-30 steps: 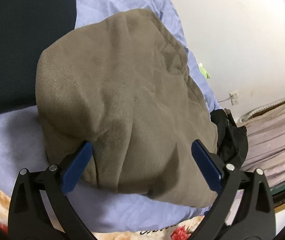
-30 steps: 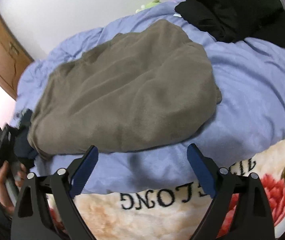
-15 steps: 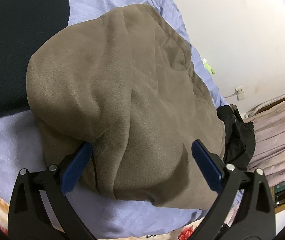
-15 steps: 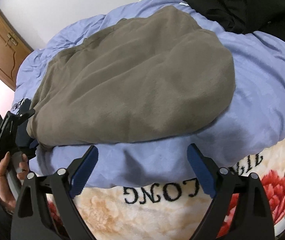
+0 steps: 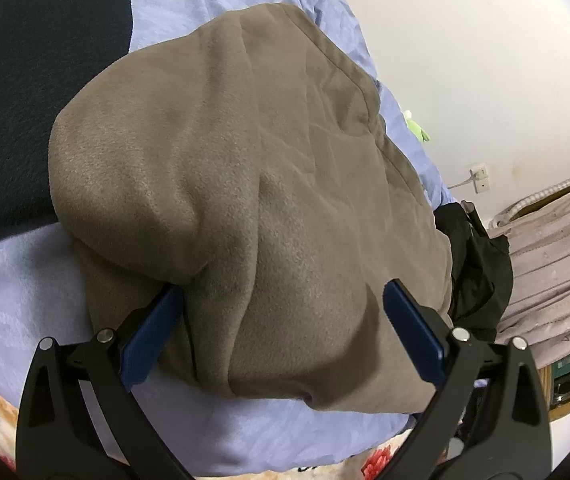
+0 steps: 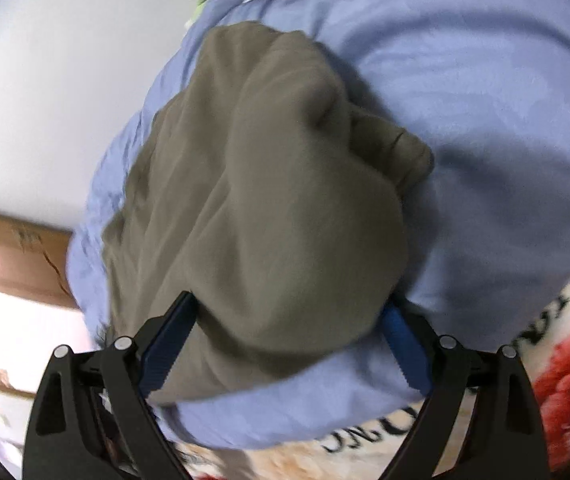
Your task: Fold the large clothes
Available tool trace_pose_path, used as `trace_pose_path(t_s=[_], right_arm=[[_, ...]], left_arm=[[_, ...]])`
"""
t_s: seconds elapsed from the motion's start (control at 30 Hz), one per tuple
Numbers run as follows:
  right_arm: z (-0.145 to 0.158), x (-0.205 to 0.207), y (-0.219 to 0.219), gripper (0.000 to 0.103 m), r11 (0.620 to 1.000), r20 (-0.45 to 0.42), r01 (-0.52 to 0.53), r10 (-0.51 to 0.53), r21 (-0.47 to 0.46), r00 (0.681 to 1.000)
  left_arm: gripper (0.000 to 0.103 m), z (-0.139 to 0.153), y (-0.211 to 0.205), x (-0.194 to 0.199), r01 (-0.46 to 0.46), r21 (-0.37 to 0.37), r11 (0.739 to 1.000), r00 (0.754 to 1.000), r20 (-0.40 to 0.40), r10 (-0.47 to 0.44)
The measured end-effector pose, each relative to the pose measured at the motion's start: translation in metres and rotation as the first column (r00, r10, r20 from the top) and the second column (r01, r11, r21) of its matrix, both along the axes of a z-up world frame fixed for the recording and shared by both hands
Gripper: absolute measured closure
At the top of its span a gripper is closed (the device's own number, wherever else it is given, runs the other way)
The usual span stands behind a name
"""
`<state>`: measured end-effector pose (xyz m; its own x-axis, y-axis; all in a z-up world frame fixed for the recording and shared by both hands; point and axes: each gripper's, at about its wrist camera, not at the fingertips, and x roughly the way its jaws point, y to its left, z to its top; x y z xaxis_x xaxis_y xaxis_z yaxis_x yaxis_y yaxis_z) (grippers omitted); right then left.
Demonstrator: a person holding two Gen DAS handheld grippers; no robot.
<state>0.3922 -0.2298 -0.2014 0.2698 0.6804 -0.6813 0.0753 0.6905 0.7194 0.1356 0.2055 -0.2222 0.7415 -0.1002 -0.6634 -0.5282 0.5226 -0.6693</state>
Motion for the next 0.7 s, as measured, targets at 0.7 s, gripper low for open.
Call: trace_pose_path(t_s=[0.7], right_arm=[[0.04,-0.008,-0.006,0.037,0.995,0.032,0.091,-0.092,0.031,0.995]], left_arm=[[0.008,0.024,0.019,-0.003,0.024,-0.075,0.997,0.999,0.038,-0.021]])
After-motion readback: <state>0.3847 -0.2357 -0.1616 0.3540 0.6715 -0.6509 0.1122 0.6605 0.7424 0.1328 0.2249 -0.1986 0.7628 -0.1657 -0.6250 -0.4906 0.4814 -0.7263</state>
